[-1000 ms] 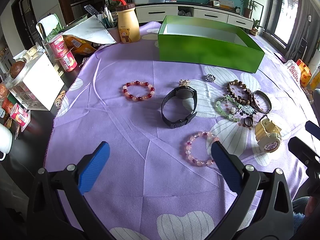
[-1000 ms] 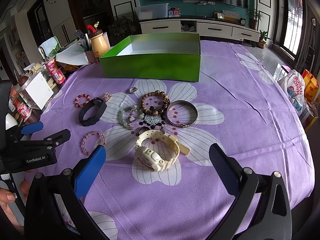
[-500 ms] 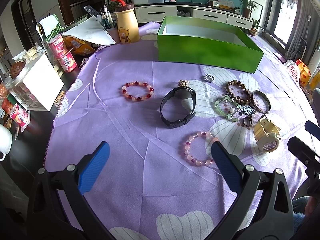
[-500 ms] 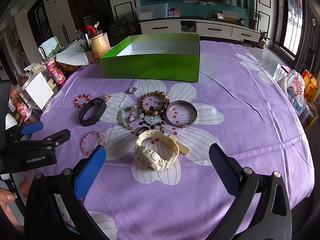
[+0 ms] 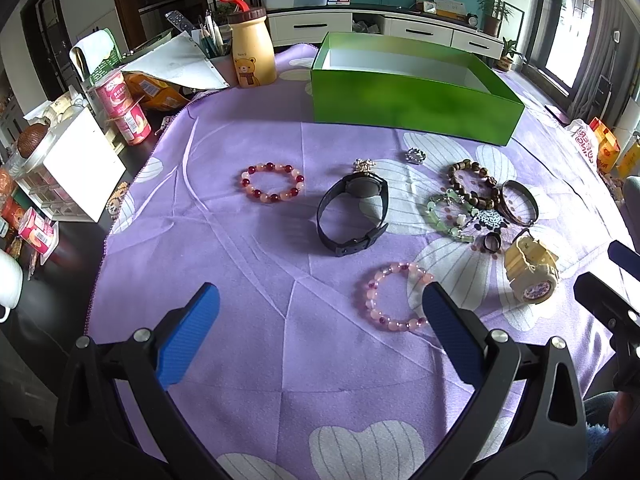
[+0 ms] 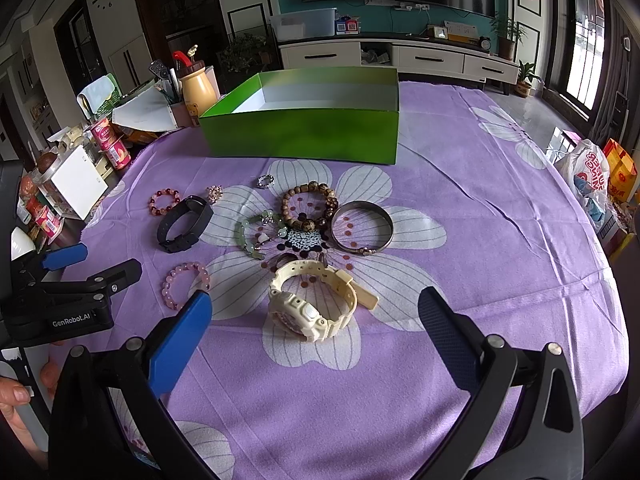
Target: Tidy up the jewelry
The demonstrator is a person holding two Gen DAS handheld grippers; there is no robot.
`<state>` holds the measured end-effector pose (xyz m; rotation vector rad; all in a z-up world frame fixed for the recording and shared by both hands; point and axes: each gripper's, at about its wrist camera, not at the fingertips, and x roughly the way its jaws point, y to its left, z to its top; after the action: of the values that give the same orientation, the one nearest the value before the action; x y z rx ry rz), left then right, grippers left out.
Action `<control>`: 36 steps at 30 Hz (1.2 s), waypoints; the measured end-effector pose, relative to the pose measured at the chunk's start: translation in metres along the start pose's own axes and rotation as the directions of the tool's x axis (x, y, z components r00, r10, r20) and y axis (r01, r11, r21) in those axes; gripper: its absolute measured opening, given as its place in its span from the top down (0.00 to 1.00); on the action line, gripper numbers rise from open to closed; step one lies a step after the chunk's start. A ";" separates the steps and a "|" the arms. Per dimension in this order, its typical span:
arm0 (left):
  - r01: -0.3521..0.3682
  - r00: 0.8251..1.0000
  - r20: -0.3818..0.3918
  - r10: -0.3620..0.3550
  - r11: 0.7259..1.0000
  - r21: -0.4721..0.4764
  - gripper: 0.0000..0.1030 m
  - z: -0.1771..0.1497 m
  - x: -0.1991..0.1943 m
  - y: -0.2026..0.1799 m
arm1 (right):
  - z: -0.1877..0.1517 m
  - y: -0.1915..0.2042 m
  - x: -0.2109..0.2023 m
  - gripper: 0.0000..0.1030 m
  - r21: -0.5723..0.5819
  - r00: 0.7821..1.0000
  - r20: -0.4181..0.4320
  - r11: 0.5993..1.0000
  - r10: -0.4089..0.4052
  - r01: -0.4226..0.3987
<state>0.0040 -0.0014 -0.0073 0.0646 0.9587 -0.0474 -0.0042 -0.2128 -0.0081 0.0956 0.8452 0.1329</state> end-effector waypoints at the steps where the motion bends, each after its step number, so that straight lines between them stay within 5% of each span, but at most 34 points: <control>1: 0.007 1.000 -0.002 -0.007 1.000 -0.005 0.02 0.000 0.000 0.000 | 0.000 0.000 0.000 0.01 -0.003 1.000 -0.001 1.000 0.001 -0.001; 14: 0.108 0.994 -0.029 -0.108 0.994 0.000 0.02 -0.001 0.009 0.012 | -0.005 0.008 0.004 0.01 -0.109 0.999 0.009 0.993 0.045 -0.044; 23: 0.252 0.965 -0.077 -0.249 0.968 0.020 0.02 -0.010 0.023 0.021 | -0.008 0.018 0.019 0.35 -0.262 0.998 -0.029 0.963 0.055 -0.061; 28: 0.274 0.958 -0.100 -0.269 0.961 0.041 0.20 -0.011 0.032 0.010 | -0.002 0.025 0.036 0.57 -0.355 0.995 -0.077 0.931 0.057 -0.081; 34: 0.238 0.965 -0.134 -0.224 0.967 0.093 0.58 -0.009 0.047 -0.008 | -0.005 0.030 0.050 0.68 -0.391 0.993 -0.108 0.915 0.057 -0.095; 36: 0.219 0.971 -0.129 -0.203 0.969 0.118 0.59 -0.009 0.048 -0.013 | -0.006 0.033 0.051 0.68 -0.414 0.994 -0.103 0.906 0.046 -0.085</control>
<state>0.0234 -0.0143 -0.0527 0.0874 1.0758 -0.3069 0.0222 -0.1725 -0.0448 -0.2884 0.8881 0.3818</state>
